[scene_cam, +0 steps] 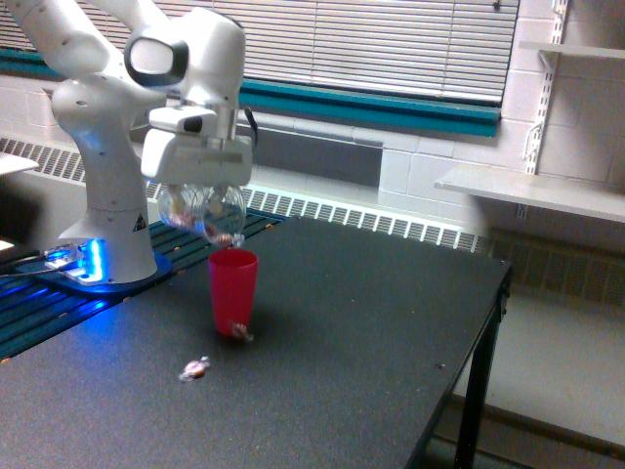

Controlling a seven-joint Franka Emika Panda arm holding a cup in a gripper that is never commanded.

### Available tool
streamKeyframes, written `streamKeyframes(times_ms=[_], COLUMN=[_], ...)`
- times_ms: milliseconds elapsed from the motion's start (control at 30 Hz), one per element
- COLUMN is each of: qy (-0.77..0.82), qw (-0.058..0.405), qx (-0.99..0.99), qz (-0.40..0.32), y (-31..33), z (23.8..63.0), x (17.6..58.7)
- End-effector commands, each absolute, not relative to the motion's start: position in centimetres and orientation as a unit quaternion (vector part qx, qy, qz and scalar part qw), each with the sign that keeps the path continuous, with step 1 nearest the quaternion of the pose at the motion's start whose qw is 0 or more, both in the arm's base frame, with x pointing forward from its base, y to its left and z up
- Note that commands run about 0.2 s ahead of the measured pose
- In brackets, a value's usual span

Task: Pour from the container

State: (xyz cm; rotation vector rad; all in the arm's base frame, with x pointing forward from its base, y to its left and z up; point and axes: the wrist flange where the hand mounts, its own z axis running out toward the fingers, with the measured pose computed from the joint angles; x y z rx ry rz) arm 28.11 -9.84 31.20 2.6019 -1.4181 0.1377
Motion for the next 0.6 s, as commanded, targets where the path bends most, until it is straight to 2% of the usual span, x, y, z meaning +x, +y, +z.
streamKeyframes(times_ms=[33,200,400,467,533,600], qy=[-0.576,-0.588,-0.547,-0.461,-0.365,-0.349], qw=[0.078,0.067,0.027,0.034,0.03,0.03], qx=[0.813,0.806,0.836,0.886,0.931,0.936], qz=[0.039,0.024,0.038,0.0,-0.002,0.023], y=[-8.2,-8.0,-7.3,-7.4,-5.2,-7.3], z=[27.6,25.6,25.7,26.1,27.1,29.9], x=[27.9,28.1,28.8,28.0,28.6,30.0])
